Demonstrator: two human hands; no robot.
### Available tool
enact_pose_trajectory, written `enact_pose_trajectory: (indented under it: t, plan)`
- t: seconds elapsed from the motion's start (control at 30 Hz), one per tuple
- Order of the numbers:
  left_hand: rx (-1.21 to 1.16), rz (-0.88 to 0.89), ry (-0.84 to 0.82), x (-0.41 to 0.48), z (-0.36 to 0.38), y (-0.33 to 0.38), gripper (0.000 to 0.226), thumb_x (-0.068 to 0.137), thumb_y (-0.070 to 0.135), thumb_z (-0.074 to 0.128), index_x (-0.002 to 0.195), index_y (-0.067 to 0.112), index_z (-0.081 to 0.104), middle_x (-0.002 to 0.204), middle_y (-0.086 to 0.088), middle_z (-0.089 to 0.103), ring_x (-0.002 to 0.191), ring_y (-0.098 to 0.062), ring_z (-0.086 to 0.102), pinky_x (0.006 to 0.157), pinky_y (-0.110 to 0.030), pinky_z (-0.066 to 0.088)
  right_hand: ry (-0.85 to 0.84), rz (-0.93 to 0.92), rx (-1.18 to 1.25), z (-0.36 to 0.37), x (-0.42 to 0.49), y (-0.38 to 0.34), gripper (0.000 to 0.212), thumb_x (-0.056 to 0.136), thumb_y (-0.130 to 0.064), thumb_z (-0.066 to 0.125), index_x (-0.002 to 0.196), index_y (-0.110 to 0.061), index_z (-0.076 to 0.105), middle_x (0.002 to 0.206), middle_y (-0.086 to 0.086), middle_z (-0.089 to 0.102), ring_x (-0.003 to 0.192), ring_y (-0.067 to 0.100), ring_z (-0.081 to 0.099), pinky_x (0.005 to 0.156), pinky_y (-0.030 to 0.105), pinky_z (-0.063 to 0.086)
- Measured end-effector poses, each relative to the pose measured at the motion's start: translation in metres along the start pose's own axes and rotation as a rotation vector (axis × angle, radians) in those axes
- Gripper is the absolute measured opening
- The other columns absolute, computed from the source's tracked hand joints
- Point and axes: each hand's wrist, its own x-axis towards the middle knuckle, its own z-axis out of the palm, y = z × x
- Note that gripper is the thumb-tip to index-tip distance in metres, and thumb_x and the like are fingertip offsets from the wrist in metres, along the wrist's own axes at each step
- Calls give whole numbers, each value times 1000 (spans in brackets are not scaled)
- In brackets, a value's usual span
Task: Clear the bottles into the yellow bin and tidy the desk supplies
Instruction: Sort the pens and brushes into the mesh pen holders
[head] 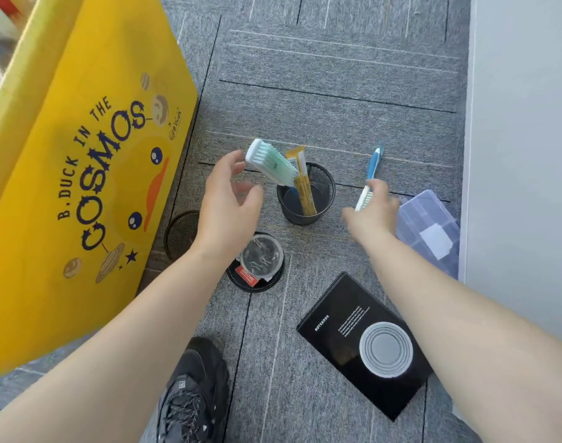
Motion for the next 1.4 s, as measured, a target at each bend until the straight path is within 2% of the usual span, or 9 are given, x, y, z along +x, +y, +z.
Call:
enact_pose_trajectory:
  t: [0.2,0.43,0.6,0.83,0.97,1.07,1.13,1.23,1.4]
  plan:
    - [44,-1,-3,-21,-6,-4,47,92,18,54,136,26,39,133,9,42,107,-1,51,74,-6,36,-87,159,866,-37,-59,-30,37,76,-28,68,111,-23,56,114,4,60,98,17,59,85,37,48]
    - [-40,-26,67,-58,-19,-12,41,93,14,54,131,26,44,129,8,44,106,-1,51,80,-9,39,-339,127,1055,-64,-124,-55,10,90,-21,57,95,-12,59,94,11,58,83,19,55,60,25,51]
    - [-76,-18,67,-76,-25,-25,39,92,12,53,129,24,46,126,7,45,105,2,51,84,-13,41,-454,115,1021,-55,-132,-74,19,97,-30,51,85,-16,56,88,2,60,97,16,60,98,34,48]
    - [-59,26,43,-91,-34,-45,33,93,14,53,124,24,51,123,7,44,107,1,50,89,-20,43,-215,-130,539,-19,-114,-55,15,95,-28,51,104,-17,55,105,0,60,103,17,60,94,35,50]
    - [48,122,34,-95,-30,-50,28,92,10,53,117,22,56,115,12,47,108,-2,49,94,-22,41,-8,-212,-5,-11,-85,17,37,89,-24,56,125,-14,53,133,8,47,125,24,42,107,35,31]
    - [133,237,-2,-95,-16,-44,27,90,6,55,114,17,60,116,10,51,111,3,42,94,-5,31,51,-197,-376,-24,-63,55,61,88,-29,57,143,-15,34,154,10,24,142,30,17,115,40,14]
    - [156,242,-3,-93,-7,-39,26,90,6,55,113,17,61,117,9,51,110,4,41,88,2,26,41,-125,-525,-37,-46,70,76,88,-34,58,150,-20,18,160,6,6,147,28,1,117,42,9]
    - [195,228,39,-89,1,-38,24,89,9,55,111,17,62,116,9,52,115,-5,45,101,-18,33,-115,20,-640,-48,-32,82,86,89,-43,56,153,-23,1,161,5,-7,147,28,-6,119,45,9]
    - [229,206,48,-90,3,-40,24,89,8,56,110,16,63,117,5,55,116,-9,46,101,-21,32,-139,-181,-636,-31,-63,82,75,87,-38,61,148,-24,20,158,5,9,142,30,12,113,45,21]
